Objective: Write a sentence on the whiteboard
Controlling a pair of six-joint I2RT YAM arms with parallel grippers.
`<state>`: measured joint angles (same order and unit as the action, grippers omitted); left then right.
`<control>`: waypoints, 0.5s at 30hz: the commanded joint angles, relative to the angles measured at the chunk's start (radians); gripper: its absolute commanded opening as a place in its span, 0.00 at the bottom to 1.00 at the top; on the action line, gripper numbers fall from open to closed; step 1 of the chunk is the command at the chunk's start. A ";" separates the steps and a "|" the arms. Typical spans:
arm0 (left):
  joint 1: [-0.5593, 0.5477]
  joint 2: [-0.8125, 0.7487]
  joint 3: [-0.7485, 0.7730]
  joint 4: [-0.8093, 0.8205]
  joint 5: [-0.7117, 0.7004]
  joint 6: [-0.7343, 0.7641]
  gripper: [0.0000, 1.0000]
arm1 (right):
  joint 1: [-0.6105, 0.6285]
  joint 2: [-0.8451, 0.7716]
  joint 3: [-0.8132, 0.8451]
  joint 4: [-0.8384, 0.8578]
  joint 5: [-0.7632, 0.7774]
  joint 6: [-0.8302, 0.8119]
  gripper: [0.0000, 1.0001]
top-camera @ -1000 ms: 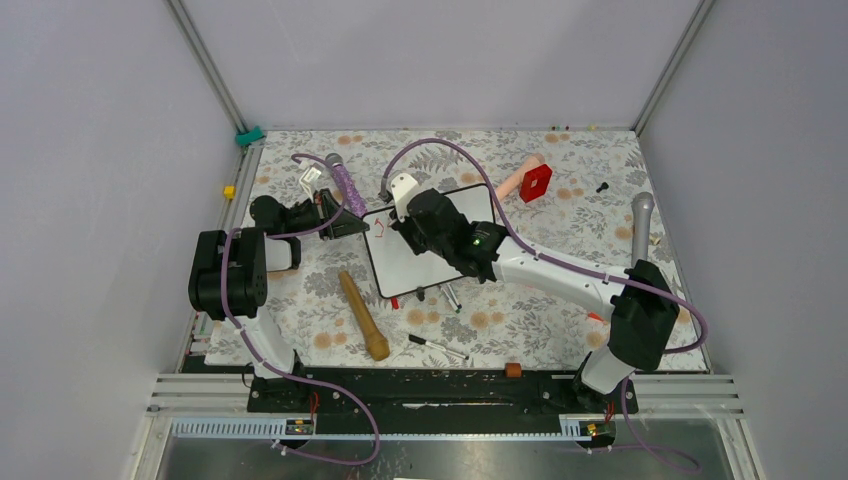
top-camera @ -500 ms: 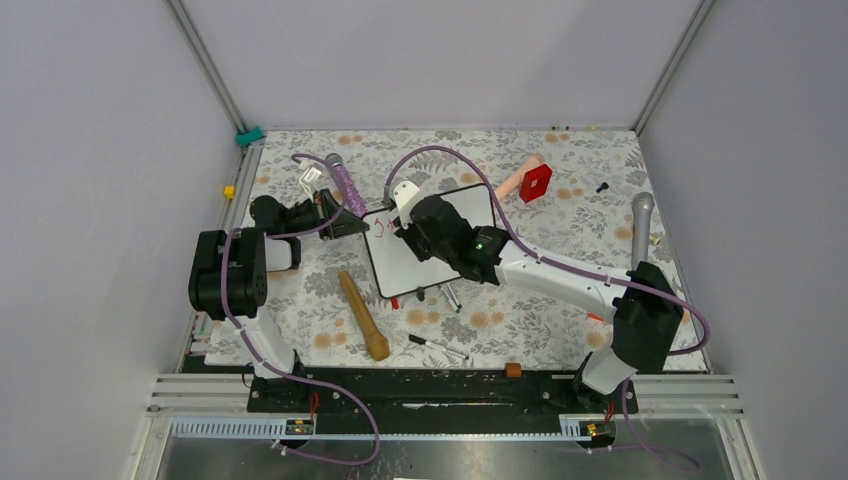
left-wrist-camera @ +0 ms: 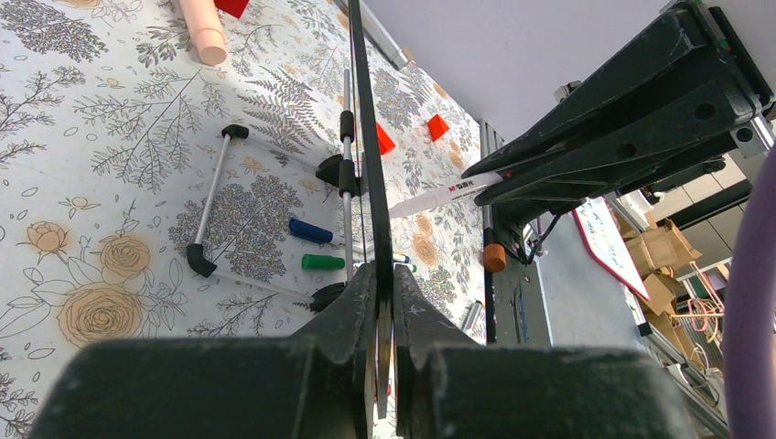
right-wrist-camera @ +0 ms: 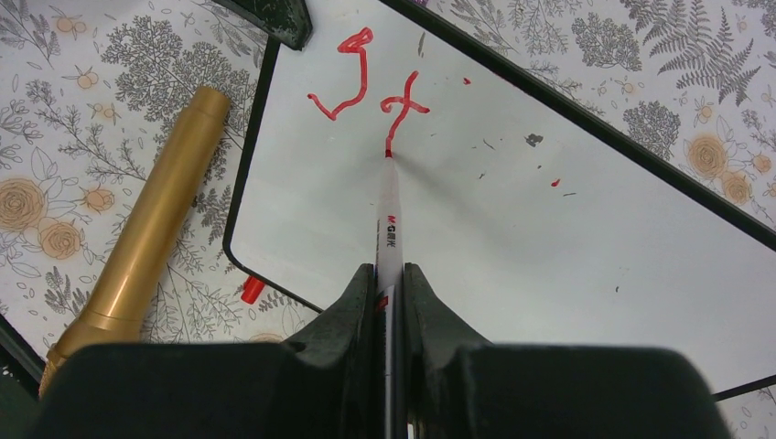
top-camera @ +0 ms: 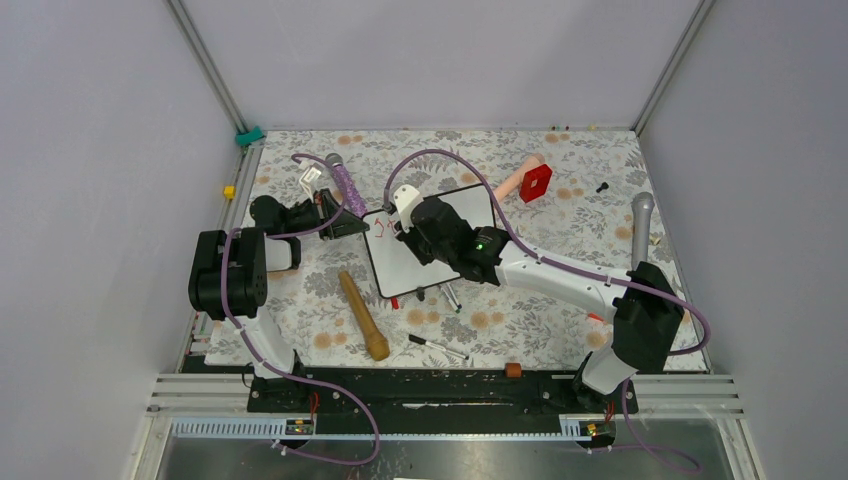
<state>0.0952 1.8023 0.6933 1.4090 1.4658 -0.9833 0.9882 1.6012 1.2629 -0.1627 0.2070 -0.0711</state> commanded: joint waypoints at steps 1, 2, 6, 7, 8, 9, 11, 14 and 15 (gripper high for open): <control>-0.011 -0.043 -0.001 0.065 0.043 0.004 0.00 | -0.008 -0.028 0.015 -0.022 0.023 -0.013 0.00; -0.011 -0.044 -0.001 0.065 0.044 0.004 0.00 | -0.008 -0.029 0.016 -0.021 0.030 -0.013 0.00; -0.011 -0.044 -0.001 0.065 0.042 0.005 0.00 | -0.009 -0.029 0.018 -0.019 0.055 -0.017 0.00; -0.011 -0.043 0.000 0.065 0.043 0.004 0.00 | -0.011 -0.030 0.019 -0.018 0.055 -0.015 0.00; -0.011 -0.043 -0.001 0.065 0.043 0.003 0.00 | -0.012 -0.028 0.019 -0.016 0.057 -0.014 0.00; -0.011 -0.043 -0.001 0.065 0.043 0.004 0.00 | -0.015 -0.026 0.022 -0.016 0.060 -0.012 0.00; -0.011 -0.043 -0.001 0.065 0.042 0.005 0.00 | -0.018 -0.024 0.025 -0.018 0.063 -0.009 0.00; -0.011 -0.042 -0.001 0.065 0.043 0.004 0.00 | -0.021 -0.020 0.030 -0.017 0.065 -0.007 0.00; -0.011 -0.042 -0.001 0.066 0.043 0.005 0.00 | -0.022 -0.020 0.032 -0.017 0.064 -0.006 0.00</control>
<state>0.0952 1.8023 0.6933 1.4086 1.4651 -0.9825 0.9878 1.6009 1.2629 -0.1753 0.2184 -0.0731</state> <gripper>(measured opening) 0.047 0.155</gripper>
